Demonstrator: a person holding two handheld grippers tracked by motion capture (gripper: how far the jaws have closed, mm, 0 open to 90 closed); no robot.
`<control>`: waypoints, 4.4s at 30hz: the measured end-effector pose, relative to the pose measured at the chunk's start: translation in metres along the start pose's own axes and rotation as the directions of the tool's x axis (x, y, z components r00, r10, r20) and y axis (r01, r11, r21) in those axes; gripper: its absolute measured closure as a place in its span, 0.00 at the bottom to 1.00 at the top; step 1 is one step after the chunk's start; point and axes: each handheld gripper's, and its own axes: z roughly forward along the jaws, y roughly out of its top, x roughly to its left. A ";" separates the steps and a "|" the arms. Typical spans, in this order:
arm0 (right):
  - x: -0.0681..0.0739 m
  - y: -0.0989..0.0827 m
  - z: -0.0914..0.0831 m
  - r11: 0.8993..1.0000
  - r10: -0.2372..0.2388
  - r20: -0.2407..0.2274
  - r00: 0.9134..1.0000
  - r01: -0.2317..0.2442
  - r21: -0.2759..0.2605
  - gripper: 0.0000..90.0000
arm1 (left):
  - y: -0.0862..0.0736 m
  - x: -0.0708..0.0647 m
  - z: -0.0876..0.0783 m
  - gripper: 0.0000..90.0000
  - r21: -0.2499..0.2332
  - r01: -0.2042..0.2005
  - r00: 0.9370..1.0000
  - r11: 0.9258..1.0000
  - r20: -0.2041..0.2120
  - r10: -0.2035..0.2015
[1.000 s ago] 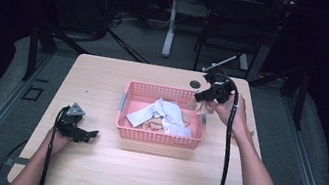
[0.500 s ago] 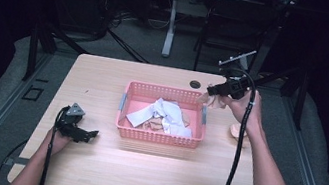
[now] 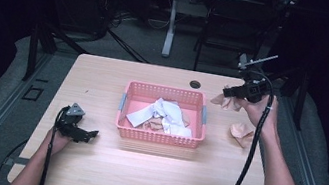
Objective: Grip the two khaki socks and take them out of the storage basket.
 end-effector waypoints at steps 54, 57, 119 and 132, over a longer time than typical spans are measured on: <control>-0.058 -0.059 0.083 0.973 0.142 0.112 0.983 -0.160 0.164 0.71 | 0.000 -0.001 -0.001 0.00 0.002 0.006 1.000 1.000 -0.006 -0.006; -0.063 -0.063 0.071 0.974 0.146 0.129 0.981 -0.166 0.158 0.64 | 0.000 0.000 0.000 0.00 0.000 0.001 1.000 1.000 -0.001 -0.001; -0.005 -0.183 0.015 0.994 0.044 0.033 0.998 -0.047 0.100 0.00 | 0.000 0.000 0.000 0.00 0.000 0.004 1.000 1.000 -0.004 -0.004; -0.012 -0.221 0.041 0.966 0.082 0.029 0.996 -0.086 0.243 0.00 | 0.000 0.000 0.000 0.00 -0.001 0.002 1.000 1.000 -0.005 -0.002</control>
